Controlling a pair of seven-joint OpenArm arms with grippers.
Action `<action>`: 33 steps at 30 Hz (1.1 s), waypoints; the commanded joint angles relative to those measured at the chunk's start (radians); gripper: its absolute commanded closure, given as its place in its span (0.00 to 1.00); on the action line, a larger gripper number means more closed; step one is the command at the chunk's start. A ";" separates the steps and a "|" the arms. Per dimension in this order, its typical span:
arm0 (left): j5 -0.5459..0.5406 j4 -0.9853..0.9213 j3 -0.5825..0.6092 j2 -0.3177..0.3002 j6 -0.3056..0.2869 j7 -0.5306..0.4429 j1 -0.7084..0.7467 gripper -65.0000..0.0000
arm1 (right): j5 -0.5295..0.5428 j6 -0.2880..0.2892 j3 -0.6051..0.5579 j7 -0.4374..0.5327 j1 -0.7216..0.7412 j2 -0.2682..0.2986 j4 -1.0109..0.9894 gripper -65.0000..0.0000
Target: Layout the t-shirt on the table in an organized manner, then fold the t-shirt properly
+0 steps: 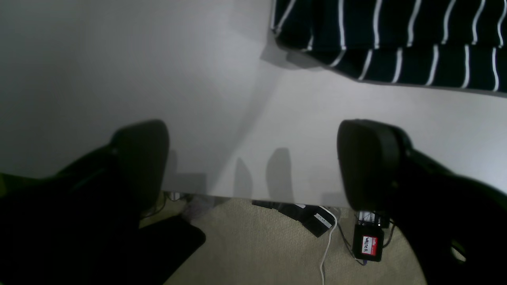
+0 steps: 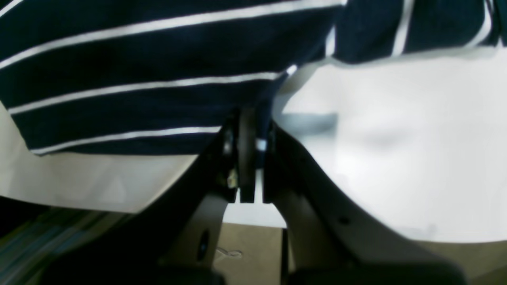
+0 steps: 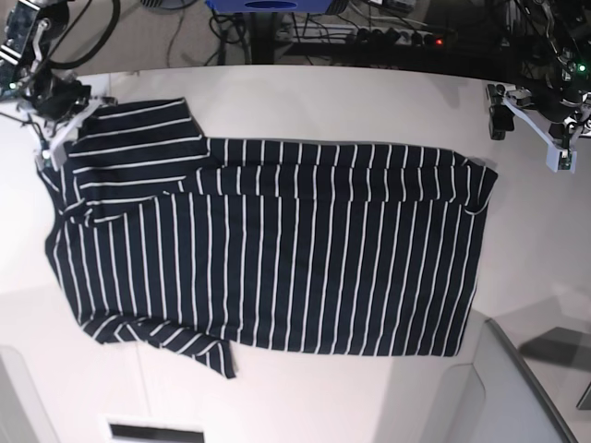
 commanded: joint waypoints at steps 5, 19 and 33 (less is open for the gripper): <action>-0.004 0.015 -0.007 -0.015 0.000 -0.013 -0.003 0.00 | 0.012 0.002 0.003 -0.162 0.112 0.017 0.104 1.00; 0.004 -0.097 0.004 -0.023 0.000 -0.013 -0.049 0.00 | 0.011 -0.036 -0.120 -0.275 0.478 0.073 -0.123 1.00; 0.005 -0.108 0.004 -0.023 0.000 -0.014 -0.049 0.00 | 0.011 -0.079 -0.175 -0.183 0.687 0.071 -0.347 0.99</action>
